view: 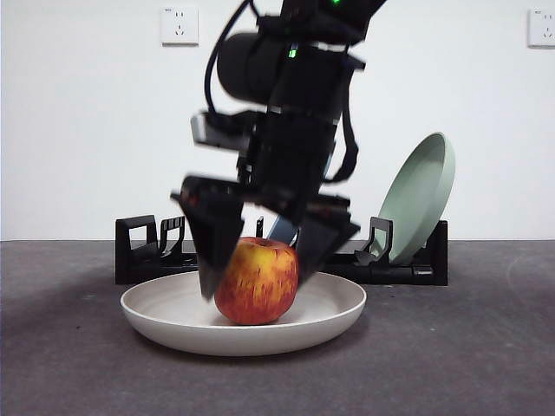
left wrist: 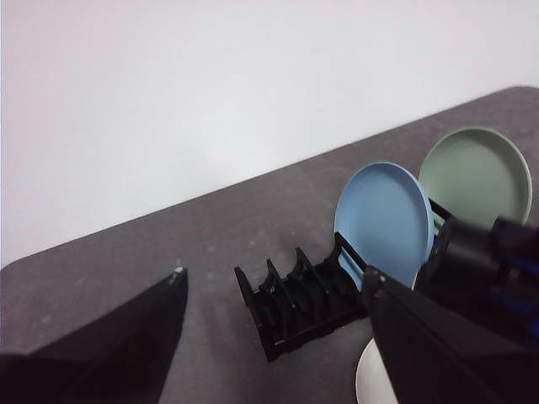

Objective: Take the yellow plate from the plate rack,put the plate on the table,take the apple from the table,put the apple in the plate

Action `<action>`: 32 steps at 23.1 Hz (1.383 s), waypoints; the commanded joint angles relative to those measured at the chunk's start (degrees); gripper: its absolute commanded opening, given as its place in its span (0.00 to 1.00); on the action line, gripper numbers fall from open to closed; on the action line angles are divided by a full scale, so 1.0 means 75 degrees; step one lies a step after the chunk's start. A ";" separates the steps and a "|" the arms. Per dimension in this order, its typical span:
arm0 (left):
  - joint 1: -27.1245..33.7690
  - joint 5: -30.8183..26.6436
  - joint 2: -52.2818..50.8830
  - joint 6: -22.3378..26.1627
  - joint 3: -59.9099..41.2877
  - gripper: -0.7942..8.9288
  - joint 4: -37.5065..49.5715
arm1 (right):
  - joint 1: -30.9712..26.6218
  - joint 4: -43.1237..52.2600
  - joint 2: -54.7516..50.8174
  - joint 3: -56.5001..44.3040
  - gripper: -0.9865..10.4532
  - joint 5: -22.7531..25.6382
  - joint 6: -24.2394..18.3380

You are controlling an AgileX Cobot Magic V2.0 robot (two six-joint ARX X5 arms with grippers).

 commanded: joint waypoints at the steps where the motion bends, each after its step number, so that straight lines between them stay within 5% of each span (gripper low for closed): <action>1: 0.0017 0.0012 0.0187 0.0003 -0.0029 0.44 0.0044 | -0.0050 -0.0058 -0.0580 0.0006 0.58 0.0038 -0.0015; 8: 0.0020 0.0268 0.0991 0.0178 -0.0029 0.43 0.0178 | -0.0259 -0.0408 -0.2276 0.0006 0.54 0.0656 -0.0128; 14: 0.0020 0.0682 0.1740 0.0656 -0.0029 0.06 0.0437 | -0.0664 -0.0647 -0.3786 0.0006 0.18 0.1037 -0.0256; 16: 0.0041 0.0740 0.1938 0.0822 -0.0029 0.07 0.0629 | -0.0854 -0.0711 -0.4211 0.0006 0.07 0.1011 -0.0283; 19: 0.0306 0.1282 0.2189 0.0970 -0.0029 0.07 0.0895 | -0.1303 -0.0857 -0.4843 0.0006 0.07 0.1008 -0.0280; 24: 0.1848 0.2675 0.2133 0.1037 -0.0280 0.07 0.1279 | -0.2238 -0.0679 -0.5869 -0.0466 0.07 0.0950 -0.0242; 28: 0.3110 0.3445 0.1451 0.0892 -0.1652 0.07 0.2296 | -0.2524 0.0612 -0.6953 -0.2267 0.07 0.0970 0.0239; 32: 0.3652 0.3424 0.0271 0.0341 -0.3485 0.07 0.3139 | -0.2530 0.1871 -0.8017 -0.4342 0.07 0.0979 0.0851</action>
